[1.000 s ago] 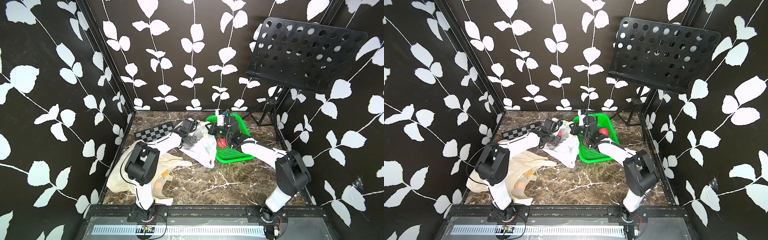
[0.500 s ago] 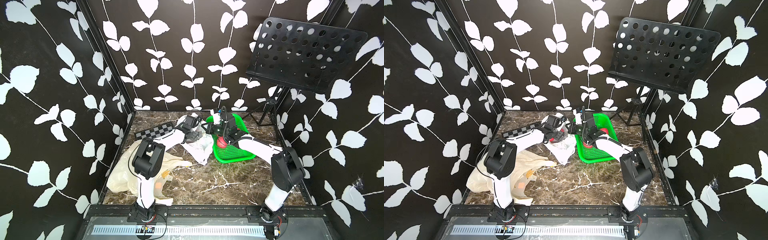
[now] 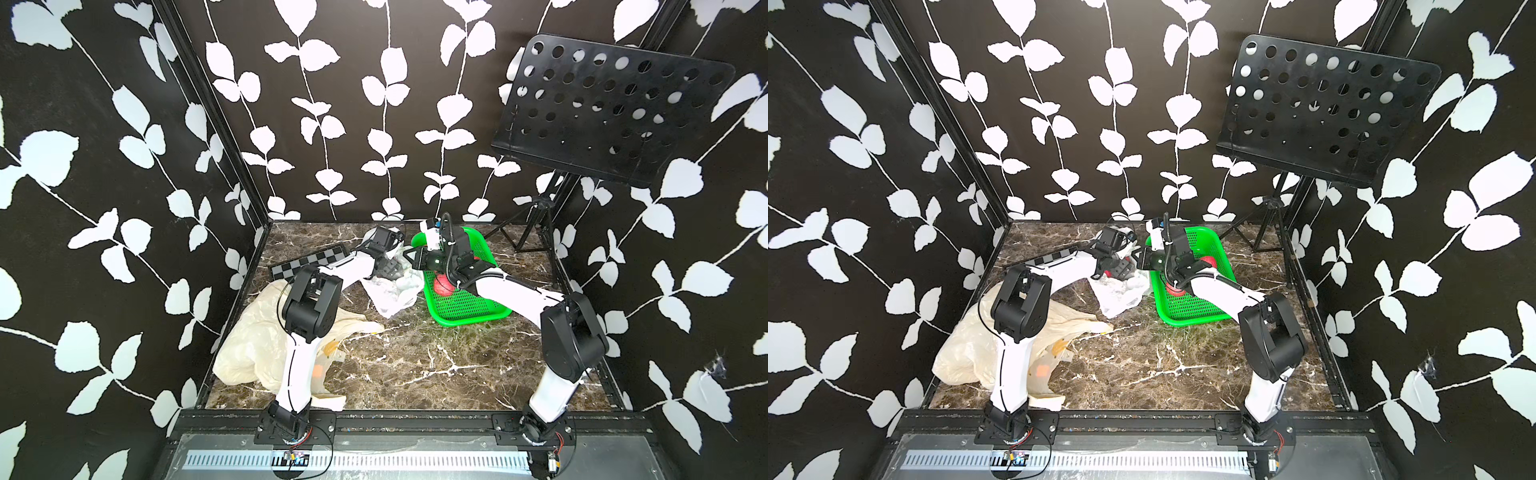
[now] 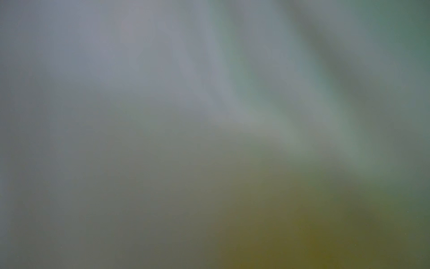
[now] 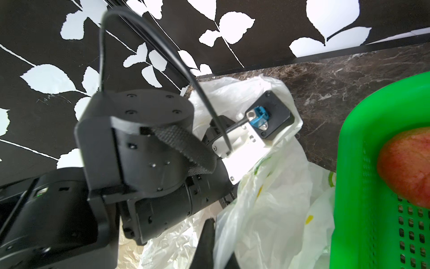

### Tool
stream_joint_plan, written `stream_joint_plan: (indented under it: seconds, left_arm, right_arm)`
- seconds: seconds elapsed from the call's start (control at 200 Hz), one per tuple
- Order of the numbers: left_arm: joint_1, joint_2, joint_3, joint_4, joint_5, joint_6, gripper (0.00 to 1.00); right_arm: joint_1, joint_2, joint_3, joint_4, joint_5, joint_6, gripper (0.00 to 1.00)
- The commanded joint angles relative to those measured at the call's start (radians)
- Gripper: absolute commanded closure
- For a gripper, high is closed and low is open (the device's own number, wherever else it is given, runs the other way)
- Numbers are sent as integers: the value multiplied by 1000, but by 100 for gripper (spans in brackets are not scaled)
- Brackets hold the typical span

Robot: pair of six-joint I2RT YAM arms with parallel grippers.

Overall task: Untie the knot of a plastic bag & take out the apple
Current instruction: Pick up the apple from the plastic bag.

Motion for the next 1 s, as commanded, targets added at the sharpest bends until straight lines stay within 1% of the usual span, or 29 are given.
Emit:
stream_joint_plan:
  seconds: [0.0,0.165,0.325,0.47,0.66,0.785,0.995]
  left_arm:
    - [15,1,10,-61,47,-21,17]
    - [19,-40,-4,-79,97,-45,31]
    - [19,-172,-115,-39,197,-93,40]
    - [19,-314,-242,5,308,-135,42]
    - [19,-479,-363,49,382,-194,43]
    - [18,-551,-408,67,417,-232,43]
    - [19,-659,-467,87,521,-283,43]
  right_arm:
    - [-7,4,2,35,-18,-13,99]
    - [-9,6,-1,38,-8,-12,99]
    - [-13,7,-3,45,14,2,99]
    - [-13,9,-8,68,37,22,100]
    - [-12,9,-9,80,53,36,100]
    - [-12,9,-10,87,60,41,100]
    - [-13,11,-8,78,63,43,100]
